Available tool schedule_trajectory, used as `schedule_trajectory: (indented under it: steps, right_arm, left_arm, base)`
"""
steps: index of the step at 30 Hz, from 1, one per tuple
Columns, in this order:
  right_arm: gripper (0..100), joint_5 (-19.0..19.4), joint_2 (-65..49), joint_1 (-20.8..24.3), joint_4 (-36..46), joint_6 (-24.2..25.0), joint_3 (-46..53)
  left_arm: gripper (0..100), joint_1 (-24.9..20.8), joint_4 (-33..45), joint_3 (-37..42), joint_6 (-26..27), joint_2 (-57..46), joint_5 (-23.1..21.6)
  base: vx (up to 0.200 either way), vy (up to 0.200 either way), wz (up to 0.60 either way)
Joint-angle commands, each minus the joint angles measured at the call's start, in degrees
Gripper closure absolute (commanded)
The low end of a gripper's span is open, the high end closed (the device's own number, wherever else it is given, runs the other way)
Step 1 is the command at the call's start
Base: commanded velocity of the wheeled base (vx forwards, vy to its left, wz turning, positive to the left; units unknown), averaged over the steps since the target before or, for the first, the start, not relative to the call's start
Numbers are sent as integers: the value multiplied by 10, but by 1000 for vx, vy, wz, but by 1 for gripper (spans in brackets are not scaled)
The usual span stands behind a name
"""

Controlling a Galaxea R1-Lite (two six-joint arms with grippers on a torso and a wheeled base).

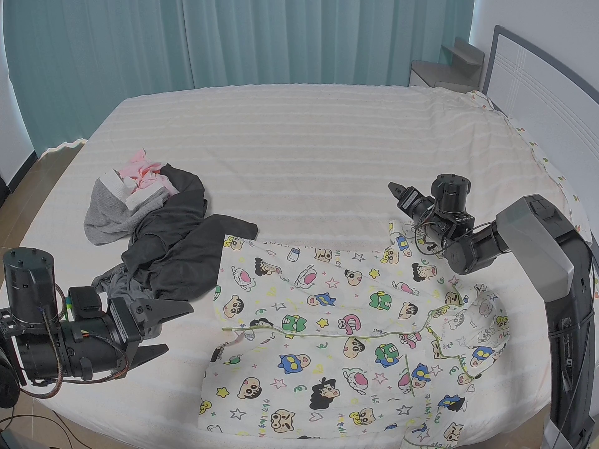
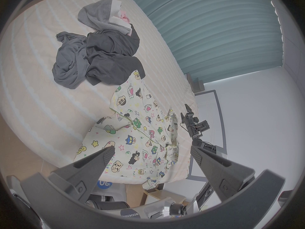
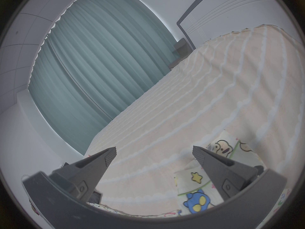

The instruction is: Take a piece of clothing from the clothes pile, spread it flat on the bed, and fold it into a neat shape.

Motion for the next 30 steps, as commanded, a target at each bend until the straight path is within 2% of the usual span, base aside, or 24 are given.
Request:
schedule_trajectory:
  steps: [1, 4, 9, 14, 29, 30]
  right_arm:
    - [0, 1, -17, -16, 4, -1, 27]
    - [0, 6, -27, -28, 4, -2, 47]
    - [0, 50, -54, -78, 7, -6, 117]
    - [0, 65, -34, -98, 6, -12, 117]
    - [0, 88, 32, -80, 5, -54, 102]
    - [100, 91, 33, -80, 6, -54, 99]
  left_arm:
    - [0, 0, 0, 0, 0, 5, 0]
    - [0, 0, 0, 0, 0, 5, 0]
    - [0, 0, 0, 1, 0, 5, 0]
    - [0, 0, 0, 1, 0, 4, 1]
    - [0, 0, 0, 3, 0, 10, 0]
    - [0, 0, 0, 3, 0, 10, 0]
  base:
    - [0, 0, 0]
    - [0, 0, 0]
    - [0, 0, 0]
    - [0, 0, 0]
    - [0, 0, 0]
    - [0, 0, 0]
